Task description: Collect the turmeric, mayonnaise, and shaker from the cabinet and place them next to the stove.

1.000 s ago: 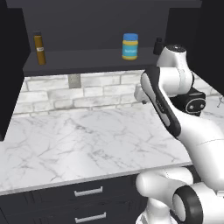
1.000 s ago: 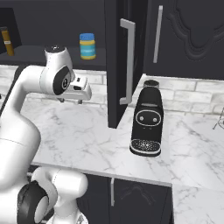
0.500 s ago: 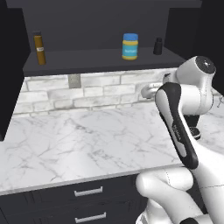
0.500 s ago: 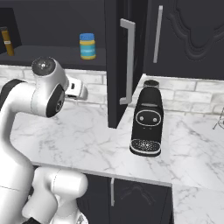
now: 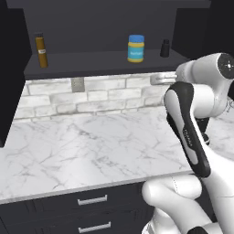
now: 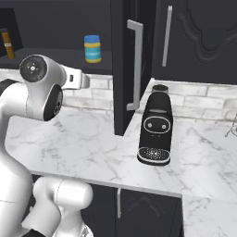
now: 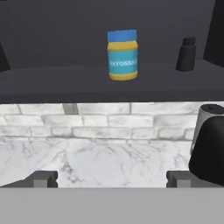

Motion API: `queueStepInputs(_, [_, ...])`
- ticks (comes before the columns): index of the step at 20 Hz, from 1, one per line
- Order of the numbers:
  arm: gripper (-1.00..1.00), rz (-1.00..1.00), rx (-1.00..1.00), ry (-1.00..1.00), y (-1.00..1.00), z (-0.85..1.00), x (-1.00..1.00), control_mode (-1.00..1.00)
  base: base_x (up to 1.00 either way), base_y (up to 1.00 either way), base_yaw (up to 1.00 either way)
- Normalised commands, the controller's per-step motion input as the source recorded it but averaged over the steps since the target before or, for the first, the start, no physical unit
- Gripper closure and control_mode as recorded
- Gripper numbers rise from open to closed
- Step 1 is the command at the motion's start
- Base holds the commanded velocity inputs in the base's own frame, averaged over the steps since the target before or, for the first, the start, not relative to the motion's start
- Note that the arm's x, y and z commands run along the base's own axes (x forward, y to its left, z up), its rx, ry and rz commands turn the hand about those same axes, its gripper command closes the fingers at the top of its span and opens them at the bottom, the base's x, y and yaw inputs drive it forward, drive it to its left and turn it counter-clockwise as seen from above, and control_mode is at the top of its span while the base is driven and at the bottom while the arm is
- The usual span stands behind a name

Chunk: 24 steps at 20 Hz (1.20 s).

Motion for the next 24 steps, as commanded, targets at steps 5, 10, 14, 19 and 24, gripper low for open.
queueStepInputs(5, [-1.0,0.0,-0.04,-0.12,0.06,0.64,0.0,-1.0,0.0,0.0,0.0])
queueStepInputs(10, [-1.0,0.0,-0.11,-0.15,0.07,0.14,0.0,-1.0,0.0,0.0,0.0])
queueStepInputs(14, [-1.0,0.0,-0.06,-0.08,0.0,0.0,0.0,-1.0,0.0,0.0,0.0])
queueStepInputs(19, [-1.0,-0.01,0.0,0.0,0.16,-0.01,0.01,-1.0,0.0,0.0,0.0])
queueStepInputs(24, [-1.0,-0.11,0.0,0.01,0.12,0.0,0.12,-1.0,0.0,0.0,0.0])
